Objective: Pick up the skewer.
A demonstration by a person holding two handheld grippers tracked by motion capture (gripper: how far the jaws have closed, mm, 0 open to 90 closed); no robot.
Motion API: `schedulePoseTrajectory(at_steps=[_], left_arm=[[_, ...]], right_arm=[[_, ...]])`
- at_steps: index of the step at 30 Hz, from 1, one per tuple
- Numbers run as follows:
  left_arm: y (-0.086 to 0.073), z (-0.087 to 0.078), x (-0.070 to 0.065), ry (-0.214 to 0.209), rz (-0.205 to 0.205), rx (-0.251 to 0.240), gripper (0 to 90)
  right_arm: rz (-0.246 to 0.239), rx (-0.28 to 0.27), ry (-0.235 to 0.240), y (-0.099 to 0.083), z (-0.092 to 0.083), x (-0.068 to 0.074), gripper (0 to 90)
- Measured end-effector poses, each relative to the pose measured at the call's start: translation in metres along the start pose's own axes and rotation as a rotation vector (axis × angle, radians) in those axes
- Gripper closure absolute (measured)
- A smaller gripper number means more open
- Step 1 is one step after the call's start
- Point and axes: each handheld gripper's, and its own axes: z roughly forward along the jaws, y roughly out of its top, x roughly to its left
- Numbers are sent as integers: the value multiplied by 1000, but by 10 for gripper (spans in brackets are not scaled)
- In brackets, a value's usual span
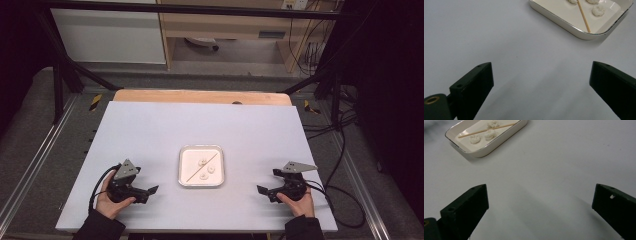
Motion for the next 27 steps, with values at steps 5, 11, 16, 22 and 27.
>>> schedulePoseTrajectory(at_steps=[5,11,16,22,27], left_arm=[[2,2,-2,-1,3,4,52],[5,4,-6,-5,-1,3,54],[10,6,-12,-13,10,4,54],[17,8,-17,-17,20,-1,55],[25,11,-24,-18,40,8,55]], right_arm=[[2,1,-2,0,0,0,12],[3,4,-3,0,0,1,11],[-2,5,-4,0,0,0,10],[-3,8,-7,0,0,0,8],[-7,13,-11,-1,1,1,8]])
